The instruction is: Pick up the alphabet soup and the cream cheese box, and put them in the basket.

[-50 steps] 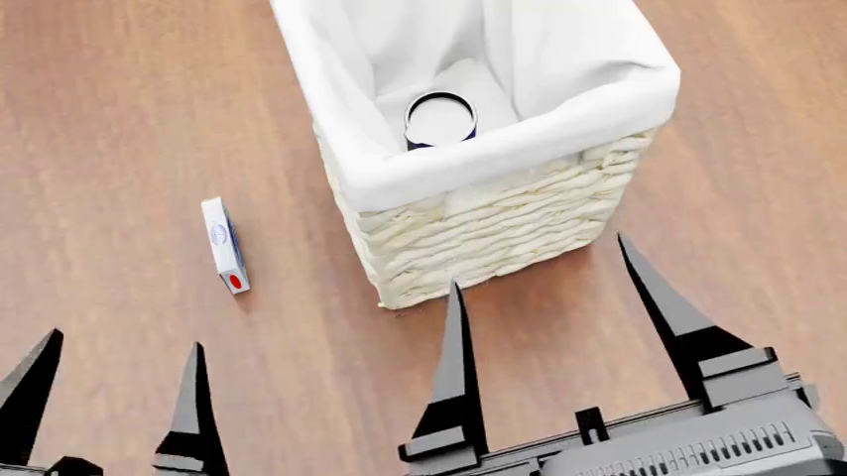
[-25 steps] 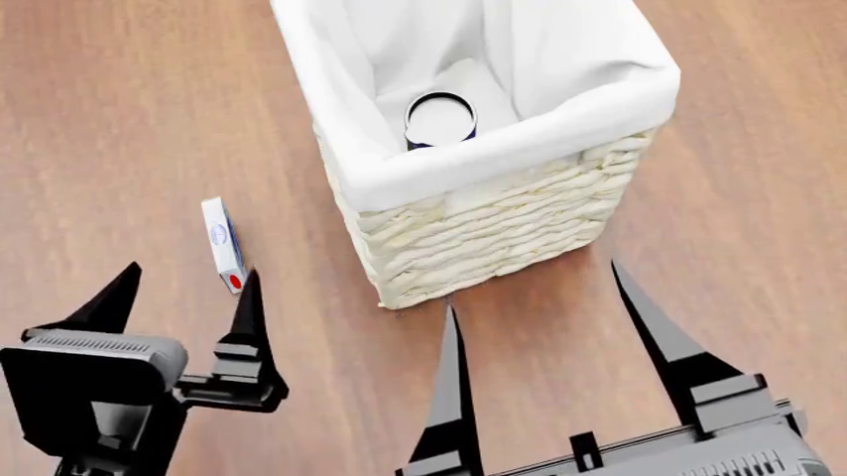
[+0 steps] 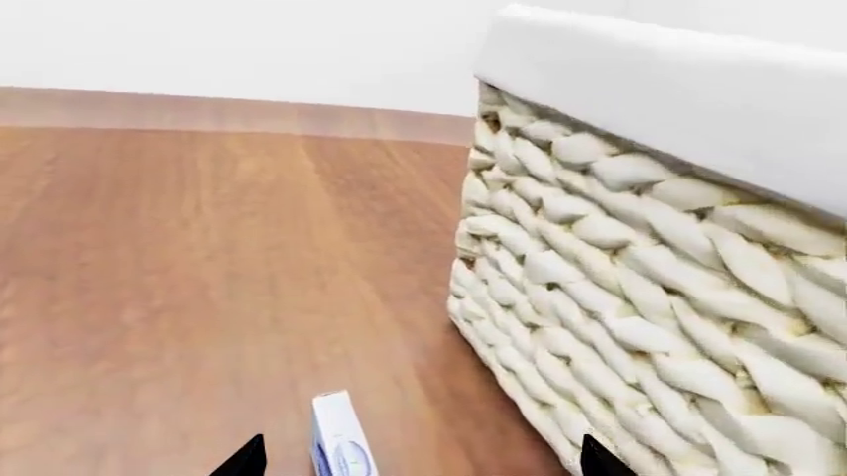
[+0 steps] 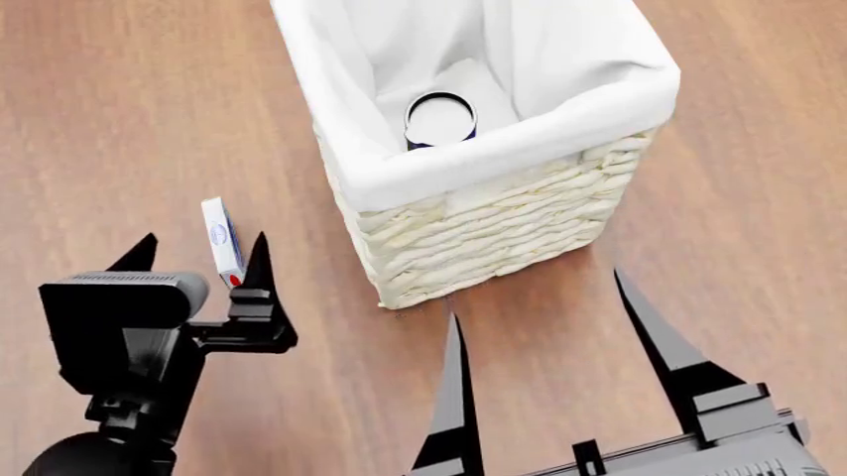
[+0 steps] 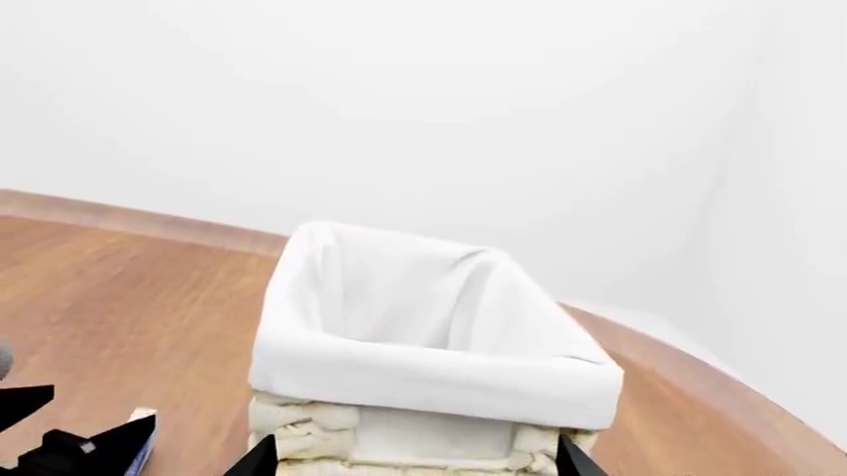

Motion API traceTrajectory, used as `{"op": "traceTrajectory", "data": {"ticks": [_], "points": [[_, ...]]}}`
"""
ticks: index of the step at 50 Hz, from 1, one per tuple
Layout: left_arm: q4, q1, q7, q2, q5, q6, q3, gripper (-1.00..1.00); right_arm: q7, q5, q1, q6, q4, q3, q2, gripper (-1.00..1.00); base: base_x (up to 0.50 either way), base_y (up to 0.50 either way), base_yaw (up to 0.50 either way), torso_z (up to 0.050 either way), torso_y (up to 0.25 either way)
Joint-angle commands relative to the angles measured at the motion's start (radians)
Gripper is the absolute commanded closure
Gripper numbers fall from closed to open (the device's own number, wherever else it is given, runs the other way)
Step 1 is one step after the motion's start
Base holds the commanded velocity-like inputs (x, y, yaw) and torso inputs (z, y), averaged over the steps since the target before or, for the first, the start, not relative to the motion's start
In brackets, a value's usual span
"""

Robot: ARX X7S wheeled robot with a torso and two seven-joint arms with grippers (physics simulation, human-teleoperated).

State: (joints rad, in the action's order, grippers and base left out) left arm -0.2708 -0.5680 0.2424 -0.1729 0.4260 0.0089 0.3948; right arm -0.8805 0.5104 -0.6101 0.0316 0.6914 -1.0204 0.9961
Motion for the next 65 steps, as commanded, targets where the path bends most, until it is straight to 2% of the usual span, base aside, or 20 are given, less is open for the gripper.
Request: {"op": "traceTrajectory", "data": {"ticks": [1, 13, 29, 48, 65], "points": [[-0.141, -0.056, -0.01, 0.029, -0.015, 0.04, 0.0, -1.0, -0.003, -0.001, 0.009, -0.002, 0.003, -0.001, 0.002, -1.0, 0.0, 0.0, 0.0, 0.0, 0.0], [-0.28, -0.082, -0.011, 0.052, -0.037, 0.096, 0.005, -1.0, -0.01, 0.004, 0.021, -0.015, 0.002, 0.005, 0.012, -1.0, 0.0, 0.0, 0.0, 0.0, 0.0], [-0.32, -0.084, -0.003, 0.055, -0.04, 0.112, 0.015, -1.0, -0.006, -0.001, 0.032, -0.018, -0.004, -0.002, 0.004, -1.0, 0.0, 0.0, 0.0, 0.0, 0.0], [-0.461, -0.11, -0.012, 0.078, -0.06, 0.182, 0.032, -1.0, -0.011, -0.024, 0.06, -0.054, -0.027, -0.003, 0.003, -1.0, 0.0, 0.0, 0.0, 0.0, 0.0], [-0.715, -0.192, -0.033, 0.12, -0.076, 0.306, 0.034, -1.0, -0.016, -0.008, 0.061, -0.051, -0.017, 0.006, 0.012, -1.0, 0.0, 0.0, 0.0, 0.0, 0.0]]}}
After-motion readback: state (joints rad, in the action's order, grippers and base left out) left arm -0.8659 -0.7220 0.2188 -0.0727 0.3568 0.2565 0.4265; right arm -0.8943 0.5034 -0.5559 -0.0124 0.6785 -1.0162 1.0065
